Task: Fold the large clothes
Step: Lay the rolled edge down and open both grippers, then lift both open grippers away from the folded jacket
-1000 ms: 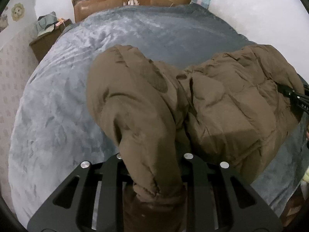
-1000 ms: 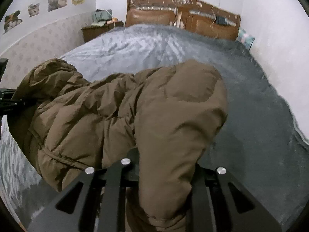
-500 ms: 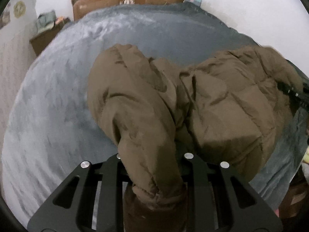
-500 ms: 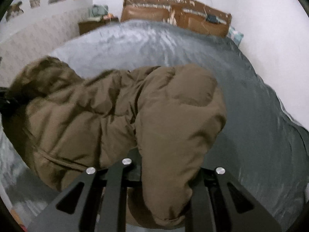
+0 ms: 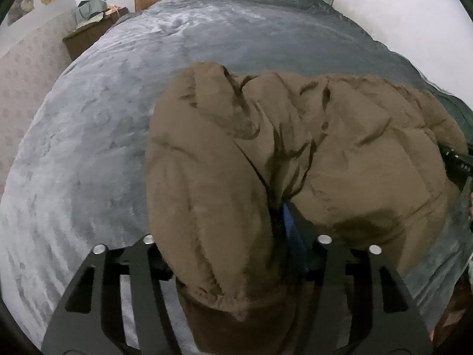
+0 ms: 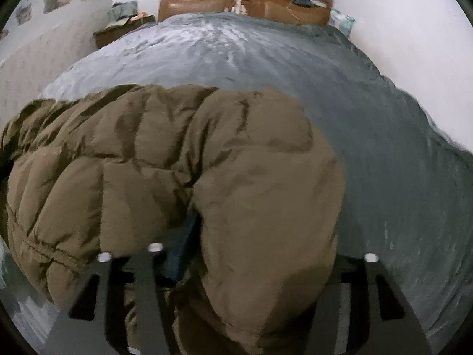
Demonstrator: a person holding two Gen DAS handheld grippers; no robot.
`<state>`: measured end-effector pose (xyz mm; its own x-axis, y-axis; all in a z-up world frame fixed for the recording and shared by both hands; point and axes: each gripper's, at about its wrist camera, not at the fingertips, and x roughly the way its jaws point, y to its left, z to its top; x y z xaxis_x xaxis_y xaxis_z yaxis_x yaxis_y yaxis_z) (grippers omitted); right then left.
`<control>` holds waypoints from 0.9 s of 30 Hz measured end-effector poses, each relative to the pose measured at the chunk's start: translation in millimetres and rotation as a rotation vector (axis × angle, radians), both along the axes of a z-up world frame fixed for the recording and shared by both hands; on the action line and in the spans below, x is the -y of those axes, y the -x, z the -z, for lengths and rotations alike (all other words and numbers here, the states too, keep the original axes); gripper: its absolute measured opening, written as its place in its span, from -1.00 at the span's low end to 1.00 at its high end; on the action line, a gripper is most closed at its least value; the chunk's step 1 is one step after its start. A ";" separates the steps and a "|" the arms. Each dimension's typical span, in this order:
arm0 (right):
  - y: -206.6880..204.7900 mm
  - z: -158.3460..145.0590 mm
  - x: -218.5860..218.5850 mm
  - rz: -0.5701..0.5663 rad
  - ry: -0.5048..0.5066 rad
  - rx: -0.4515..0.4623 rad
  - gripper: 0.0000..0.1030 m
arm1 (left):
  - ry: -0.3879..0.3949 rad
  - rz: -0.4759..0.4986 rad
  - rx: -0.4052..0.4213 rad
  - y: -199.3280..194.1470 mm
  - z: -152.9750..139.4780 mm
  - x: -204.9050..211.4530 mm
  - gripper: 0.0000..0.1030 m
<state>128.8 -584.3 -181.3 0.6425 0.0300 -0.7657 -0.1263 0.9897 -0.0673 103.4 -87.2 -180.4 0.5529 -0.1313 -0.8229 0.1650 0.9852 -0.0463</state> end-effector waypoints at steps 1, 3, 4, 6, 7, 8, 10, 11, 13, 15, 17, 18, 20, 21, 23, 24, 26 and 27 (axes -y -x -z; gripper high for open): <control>2.6 0.9 5.2 0.011 -0.021 -0.001 0.25 | -0.002 -0.002 0.000 1.7 0.3 -1.6 0.22; 9.0 2.0 13.5 0.028 -0.052 0.001 0.37 | -0.014 -0.012 0.011 12.8 -1.4 -14.0 0.43; 12.1 3.2 17.1 0.038 -0.062 0.001 0.42 | -0.021 -0.019 0.020 16.9 -2.4 -17.6 0.50; 17.1 6.3 26.7 0.056 -0.098 -0.008 0.49 | -0.025 -0.045 0.043 22.4 -6.2 -22.0 0.65; 19.4 8.2 32.5 0.070 -0.117 -0.012 0.61 | -0.018 -0.050 0.049 29.9 -8.5 -28.3 0.66; 22.5 9.5 39.1 0.095 -0.130 -0.013 0.72 | -0.009 -0.055 0.054 35.0 -11.0 -32.5 0.68; 29.6 10.1 50.6 0.117 -0.177 -0.007 0.73 | -0.012 -0.073 0.072 46.4 -16.3 -38.4 0.72; 32.9 10.4 55.7 0.128 -0.200 -0.007 0.73 | -0.022 -0.078 0.082 53.2 -18.3 -41.1 0.75; 38.9 10.7 60.1 0.148 -0.210 -0.006 0.73 | -0.036 -0.086 0.103 65.6 -22.3 -42.2 0.77; 45.8 9.3 55.6 0.157 -0.170 0.022 0.73 | -0.044 -0.090 0.132 80.5 -27.2 -42.7 0.84; 54.5 8.4 47.5 0.180 -0.120 0.064 0.78 | -0.049 -0.095 0.158 94.3 -30.7 -44.9 0.92; 60.4 9.2 42.1 0.198 -0.109 0.090 0.81 | -0.051 -0.097 0.172 101.7 -32.3 -43.2 0.94; 71.6 12.1 30.2 0.204 -0.101 0.133 0.83 | -0.037 -0.105 0.185 113.2 -35.9 -44.0 0.94; 75.1 13.5 24.4 0.203 -0.088 0.142 0.84 | -0.028 -0.110 0.189 117.4 -37.2 -43.4 0.94; 85.1 17.9 9.3 0.204 -0.045 0.170 0.87 | -0.029 -0.125 0.206 126.8 -40.2 -42.0 0.94; 87.7 16.5 3.7 0.203 -0.034 0.179 0.88 | -0.032 -0.130 0.210 122.7 -41.5 -35.0 0.94; 94.5 16.7 -4.4 0.211 -0.015 0.190 0.88 | -0.044 -0.148 0.217 129.9 -41.0 -34.9 0.94; 98.7 15.3 -7.5 0.220 -0.015 0.194 0.88 | -0.047 -0.154 0.217 129.8 -41.2 -34.5 0.94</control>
